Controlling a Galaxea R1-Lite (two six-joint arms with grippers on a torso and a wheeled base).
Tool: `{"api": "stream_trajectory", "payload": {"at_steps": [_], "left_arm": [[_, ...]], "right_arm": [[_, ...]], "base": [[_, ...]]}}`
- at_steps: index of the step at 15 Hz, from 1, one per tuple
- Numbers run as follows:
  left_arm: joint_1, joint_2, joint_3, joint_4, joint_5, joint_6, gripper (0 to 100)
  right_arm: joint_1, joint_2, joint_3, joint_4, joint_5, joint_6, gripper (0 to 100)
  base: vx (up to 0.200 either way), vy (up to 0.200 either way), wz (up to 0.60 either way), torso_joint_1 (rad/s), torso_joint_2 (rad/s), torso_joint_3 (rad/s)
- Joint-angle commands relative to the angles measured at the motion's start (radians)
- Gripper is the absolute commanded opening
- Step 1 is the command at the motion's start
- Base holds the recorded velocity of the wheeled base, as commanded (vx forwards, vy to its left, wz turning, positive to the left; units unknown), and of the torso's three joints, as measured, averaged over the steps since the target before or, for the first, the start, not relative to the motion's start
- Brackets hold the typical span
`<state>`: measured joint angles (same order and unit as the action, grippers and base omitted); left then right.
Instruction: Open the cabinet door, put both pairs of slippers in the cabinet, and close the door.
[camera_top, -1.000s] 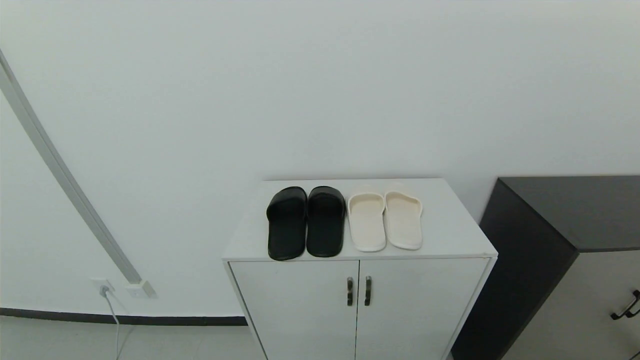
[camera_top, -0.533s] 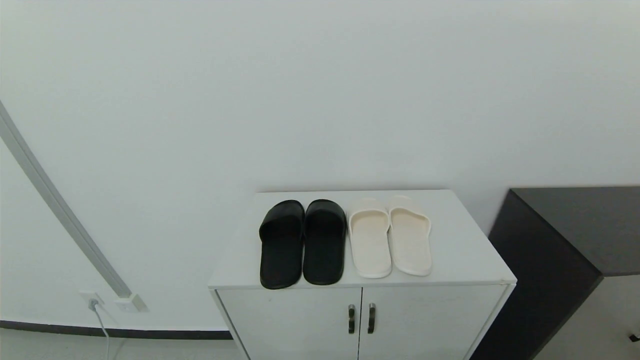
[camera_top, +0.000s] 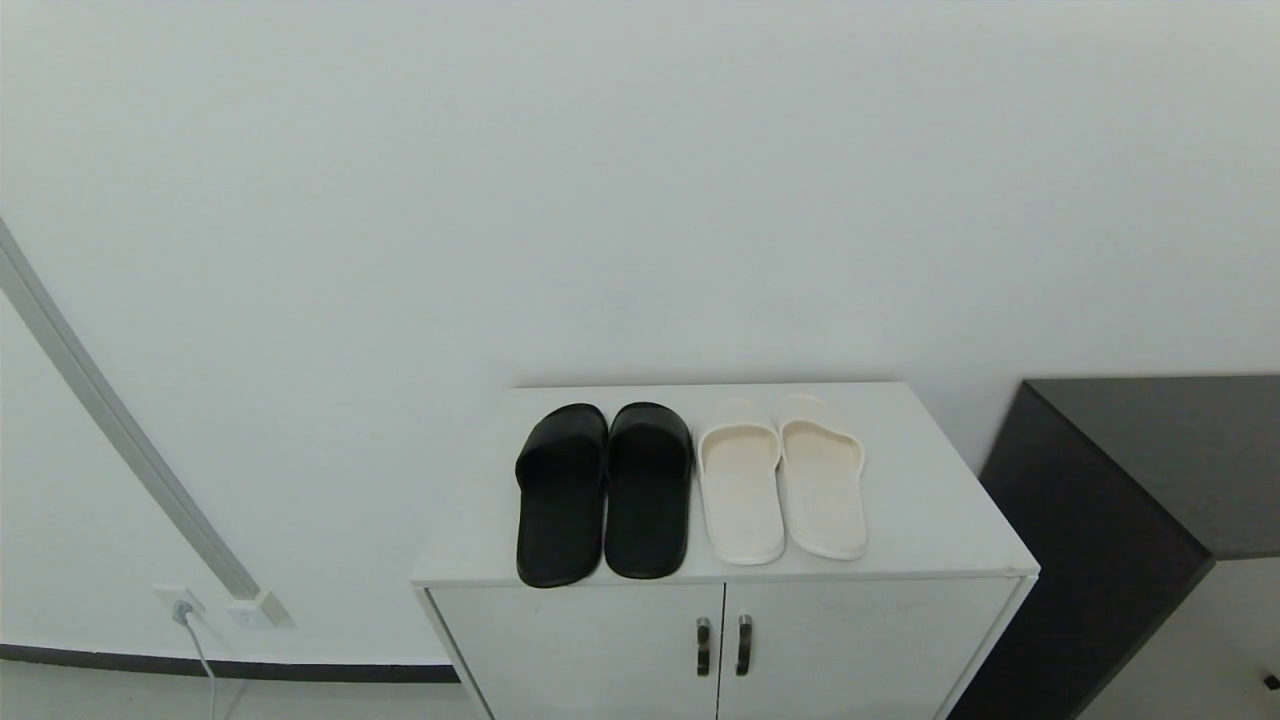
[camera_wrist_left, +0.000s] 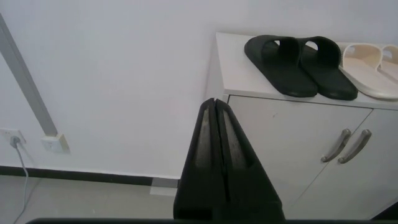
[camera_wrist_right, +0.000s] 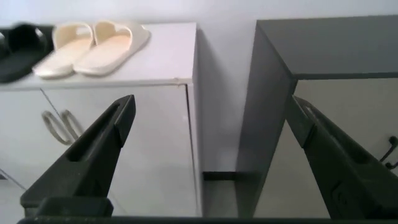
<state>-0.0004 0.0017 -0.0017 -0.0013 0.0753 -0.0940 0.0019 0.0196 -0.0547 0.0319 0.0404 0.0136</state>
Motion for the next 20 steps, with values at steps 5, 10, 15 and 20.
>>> {"api": "stream_trajectory", "payload": {"at_steps": [5, 10, 15, 20], "left_arm": [[0.000, 0.001, 0.000, 0.000, -0.014, 0.002, 0], [0.000, 0.001, 0.000, 0.001, -0.017, 0.000, 0], [-0.001, 0.001, 0.000, 0.001, -0.020, 0.000, 0], [-0.001, 0.001, -0.001, 0.001, -0.020, 0.000, 0]], "right_arm": [[0.055, 0.596, -0.336, 0.014, 0.248, 0.057, 100], [0.460, 1.043, -0.547, -0.144, 0.081, 0.295, 100], [0.734, 1.410, -0.760, -0.267, -0.260, 0.335, 100], [0.820, 1.660, -0.867, -0.412, -0.481, 0.330, 100]], "base": [[0.000, 0.000, 0.00, 0.000, 0.00, 0.000], [0.000, 0.000, 0.00, 0.000, 0.00, 0.000], [0.000, 0.000, 0.00, 0.000, 0.00, 0.000], [0.000, 0.000, 0.00, 0.000, 0.00, 0.000]]}}
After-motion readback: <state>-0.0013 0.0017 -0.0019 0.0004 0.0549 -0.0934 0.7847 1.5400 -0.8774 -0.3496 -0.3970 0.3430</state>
